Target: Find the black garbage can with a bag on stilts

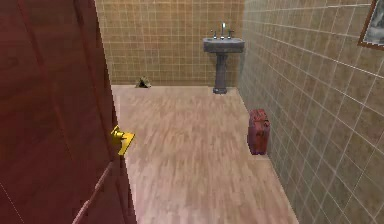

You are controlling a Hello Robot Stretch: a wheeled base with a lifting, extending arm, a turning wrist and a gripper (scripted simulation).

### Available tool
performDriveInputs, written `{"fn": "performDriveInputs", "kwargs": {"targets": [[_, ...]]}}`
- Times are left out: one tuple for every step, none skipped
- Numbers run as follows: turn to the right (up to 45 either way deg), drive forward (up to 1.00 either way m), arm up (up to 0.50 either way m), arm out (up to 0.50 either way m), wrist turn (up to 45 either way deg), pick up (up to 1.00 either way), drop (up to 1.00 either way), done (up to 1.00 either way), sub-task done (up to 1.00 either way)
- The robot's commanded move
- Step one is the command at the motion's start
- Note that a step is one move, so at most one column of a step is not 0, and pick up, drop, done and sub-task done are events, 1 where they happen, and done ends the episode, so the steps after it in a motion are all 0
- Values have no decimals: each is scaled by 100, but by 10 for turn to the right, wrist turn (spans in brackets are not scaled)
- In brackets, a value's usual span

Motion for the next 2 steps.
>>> {"fn": "performDriveInputs", "kwargs": {"targets": [[0, 100, 0, 0, 0, 0, 0, 0, 0], [210, 0, 0, 0, 0, 0, 0, 0, 0]]}}
